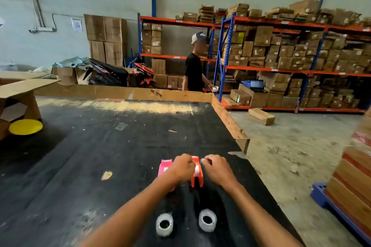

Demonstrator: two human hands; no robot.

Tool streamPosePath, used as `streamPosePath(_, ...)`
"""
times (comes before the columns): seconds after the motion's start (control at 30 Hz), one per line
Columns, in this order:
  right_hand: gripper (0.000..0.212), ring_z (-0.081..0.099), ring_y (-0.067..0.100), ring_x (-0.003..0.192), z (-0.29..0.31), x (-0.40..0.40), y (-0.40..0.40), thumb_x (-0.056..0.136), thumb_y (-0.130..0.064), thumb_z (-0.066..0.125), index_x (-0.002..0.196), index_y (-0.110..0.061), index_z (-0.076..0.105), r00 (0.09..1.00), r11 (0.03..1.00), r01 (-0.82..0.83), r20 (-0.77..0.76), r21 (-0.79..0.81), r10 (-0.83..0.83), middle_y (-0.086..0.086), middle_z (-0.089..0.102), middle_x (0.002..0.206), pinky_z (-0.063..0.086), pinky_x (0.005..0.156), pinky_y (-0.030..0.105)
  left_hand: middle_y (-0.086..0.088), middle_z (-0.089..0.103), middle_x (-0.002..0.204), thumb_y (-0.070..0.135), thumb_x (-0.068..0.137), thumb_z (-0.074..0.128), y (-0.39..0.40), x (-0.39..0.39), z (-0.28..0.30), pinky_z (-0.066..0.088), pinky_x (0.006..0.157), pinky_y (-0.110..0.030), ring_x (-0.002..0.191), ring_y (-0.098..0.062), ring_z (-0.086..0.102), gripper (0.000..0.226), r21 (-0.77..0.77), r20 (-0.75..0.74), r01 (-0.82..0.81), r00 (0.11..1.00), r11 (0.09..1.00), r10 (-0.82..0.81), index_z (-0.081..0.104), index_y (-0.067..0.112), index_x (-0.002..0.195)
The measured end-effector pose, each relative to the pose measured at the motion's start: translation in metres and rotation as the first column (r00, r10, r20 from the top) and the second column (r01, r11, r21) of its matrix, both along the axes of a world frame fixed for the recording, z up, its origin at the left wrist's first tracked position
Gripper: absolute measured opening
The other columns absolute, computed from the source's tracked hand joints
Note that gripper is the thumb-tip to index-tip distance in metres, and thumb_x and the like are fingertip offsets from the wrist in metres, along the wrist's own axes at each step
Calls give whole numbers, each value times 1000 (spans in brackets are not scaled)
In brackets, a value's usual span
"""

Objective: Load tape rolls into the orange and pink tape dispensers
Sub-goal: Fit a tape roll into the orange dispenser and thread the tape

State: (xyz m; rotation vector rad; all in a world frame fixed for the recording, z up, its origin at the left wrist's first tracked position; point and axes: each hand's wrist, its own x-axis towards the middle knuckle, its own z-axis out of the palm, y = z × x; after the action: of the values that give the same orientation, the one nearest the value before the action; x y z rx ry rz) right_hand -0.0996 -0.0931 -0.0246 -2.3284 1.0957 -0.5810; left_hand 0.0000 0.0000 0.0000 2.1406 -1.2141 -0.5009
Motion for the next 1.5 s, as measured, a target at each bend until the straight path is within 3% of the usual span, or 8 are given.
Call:
streamPosePath(0.2,32,51,14,63,-36,-6,7,86,-23,56,56,-11,57,991,973,-98,112,207,76,12,63,65,42,61,35,-33,63,114,9,91,40,-5,-18,-23,46,77,-42,104,-40,62,32,20,-214,-129,968,991,130,61,-14,101)
streamPosePath(0.43,3,65,17,66,-31,-2,8,76,-12,68,75,-10,68,944,991,20,323,131,-61,0,69,67,44,56,24,-11,69,95,20,93,41,-4,-23,-22,52,75,-36,85,-25,63,22,-243,-450,-336,870,910,202,59,8,97)
streamPosePath(0.67,7,68,-4,74,11,9,40,80,-5,70,87,-5,68,850,981,-173,517,89,103,-4,71,80,53,65,11,-3,65,89,46,92,38,3,-5,6,50,67,-31,79,-17,61,37,-286,-694,-497,697,820,180,52,14,103)
streamPosePath(0.77,17,71,7,81,25,16,49,81,5,64,91,-8,66,795,921,-318,593,227,128,0,72,87,57,70,17,-4,64,93,45,91,33,12,5,7,52,86,-43,87,-21,61,32,-362,-620,-478,765,800,177,51,21,102)
streamPosePath(0.87,15,69,13,75,38,24,56,88,-1,58,100,-10,61,737,834,-389,676,390,28,8,71,89,57,61,17,-8,64,100,38,97,28,22,8,10,52,76,-33,84,-17,60,29,-453,-542,-411,832,791,122,49,22,110)
streamPosePath(1.03,42,70,13,68,34,34,58,89,-14,62,129,-6,49,754,826,-399,655,398,49,12,70,77,59,61,26,-9,62,92,29,100,30,34,13,15,45,46,-10,74,-10,60,28,-512,-484,-346,872,786,68,50,14,112)
streamPosePath(1.3,25,68,17,64,36,24,48,86,-23,67,110,-16,63,765,910,-228,642,347,-53,19,74,78,58,62,37,0,52,68,37,86,35,29,33,14,38,58,-36,62,-20,49,25,-428,-491,-422,851,799,186,48,18,76)
streamPosePath(1.5,26,68,25,85,-1,-7,4,79,-38,64,90,-15,71,994,981,109,-4,160,-110,7,72,88,53,74,34,0,39,63,24,93,33,46,48,13,28,49,-26,54,-13,36,21,-340,-661,-471,735,814,149,49,15,82)
